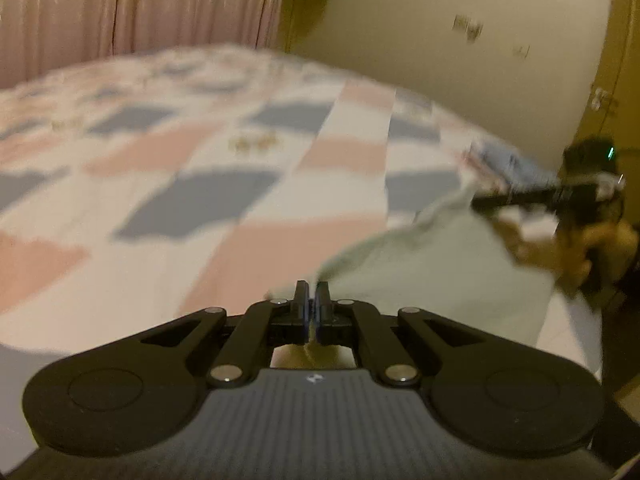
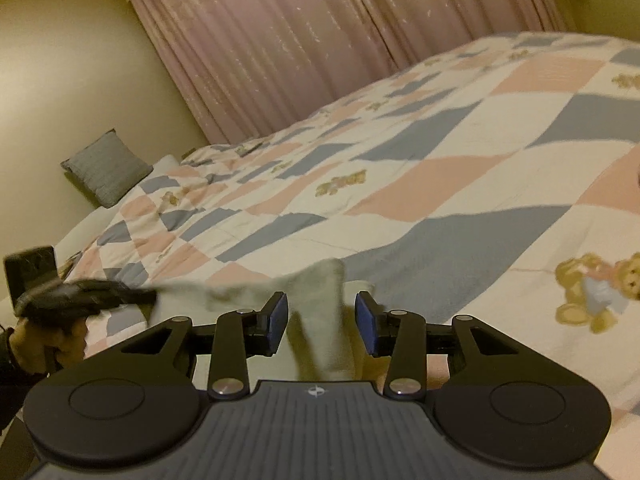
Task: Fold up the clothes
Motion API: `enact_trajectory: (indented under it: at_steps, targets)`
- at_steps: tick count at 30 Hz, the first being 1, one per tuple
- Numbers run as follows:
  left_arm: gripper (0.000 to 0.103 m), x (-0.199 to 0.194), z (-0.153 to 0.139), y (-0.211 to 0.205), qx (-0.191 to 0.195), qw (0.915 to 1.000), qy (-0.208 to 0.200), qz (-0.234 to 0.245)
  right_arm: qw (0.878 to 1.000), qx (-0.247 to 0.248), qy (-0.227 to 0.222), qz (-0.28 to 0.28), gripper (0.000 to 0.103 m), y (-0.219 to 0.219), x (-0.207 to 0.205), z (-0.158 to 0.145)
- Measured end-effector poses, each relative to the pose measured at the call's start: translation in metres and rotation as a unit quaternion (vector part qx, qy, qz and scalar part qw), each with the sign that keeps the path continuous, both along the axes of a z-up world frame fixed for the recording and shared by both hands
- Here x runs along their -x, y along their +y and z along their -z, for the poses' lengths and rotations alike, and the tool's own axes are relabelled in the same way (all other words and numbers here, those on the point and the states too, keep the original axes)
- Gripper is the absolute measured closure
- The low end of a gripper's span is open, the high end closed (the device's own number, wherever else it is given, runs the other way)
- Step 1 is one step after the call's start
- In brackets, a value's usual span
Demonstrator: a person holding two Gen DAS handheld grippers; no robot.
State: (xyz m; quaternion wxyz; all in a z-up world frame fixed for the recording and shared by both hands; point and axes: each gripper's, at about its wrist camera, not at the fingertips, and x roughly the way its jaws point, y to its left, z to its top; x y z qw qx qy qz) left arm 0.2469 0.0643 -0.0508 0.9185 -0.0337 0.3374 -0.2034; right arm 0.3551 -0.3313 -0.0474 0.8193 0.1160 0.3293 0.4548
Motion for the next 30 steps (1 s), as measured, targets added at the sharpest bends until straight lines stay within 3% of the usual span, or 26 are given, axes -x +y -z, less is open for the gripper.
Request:
enact_trajectory:
  at_steps: [1,5,8,13,16,20,22,27,29,30]
  targets:
    - [0.103,0.0,0.005,0.0,-0.001,1.0,0.006,-0.001,1.0,-0.003,0.003,-0.005,0.062,0.002,-0.001,0.002]
    - [0.103,0.009,0.003,0.001,0.004,0.9999,-0.012,-0.009,0.999,-0.015,0.015,-0.027,0.089,0.008,-0.007,0.008]
    - [0.102,0.009,0.005,0.005,0.008,0.9999,-0.007,-0.011,0.999,-0.013,0.019,-0.03,0.094,0.011,-0.012,0.011]
    - [0.102,0.004,0.005,-0.001,-0.012,0.9998,-0.01,-0.016,1.0,0.0,0.018,-0.024,0.092,0.013,-0.021,0.013]
    - [0.102,0.002,0.006,-0.003,-0.024,0.9995,-0.011,-0.017,1.0,0.008,0.018,-0.021,0.078,0.014,-0.026,0.015]
    - [0.102,0.002,0.009,-0.002,-0.035,0.9991,-0.011,-0.024,1.0,0.008,0.013,0.001,0.079,0.007,-0.024,0.015]
    - [0.102,0.003,0.012,0.001,-0.033,0.999,-0.006,-0.03,1.0,0.014,0.019,0.018,0.091,0.003,-0.026,0.018]
    - [0.103,0.003,0.012,0.005,-0.037,0.9984,0.0,-0.042,0.998,0.049,0.028,0.024,0.091,0.014,-0.035,0.028]
    - [0.103,0.005,0.007,0.007,-0.046,0.9976,-0.004,-0.051,0.997,0.055,0.027,0.049,0.078,0.01,-0.038,0.028]
    - [0.103,0.008,0.002,0.009,-0.051,0.9971,-0.008,-0.057,0.996,0.055,0.025,0.062,0.078,0.006,-0.038,0.025]
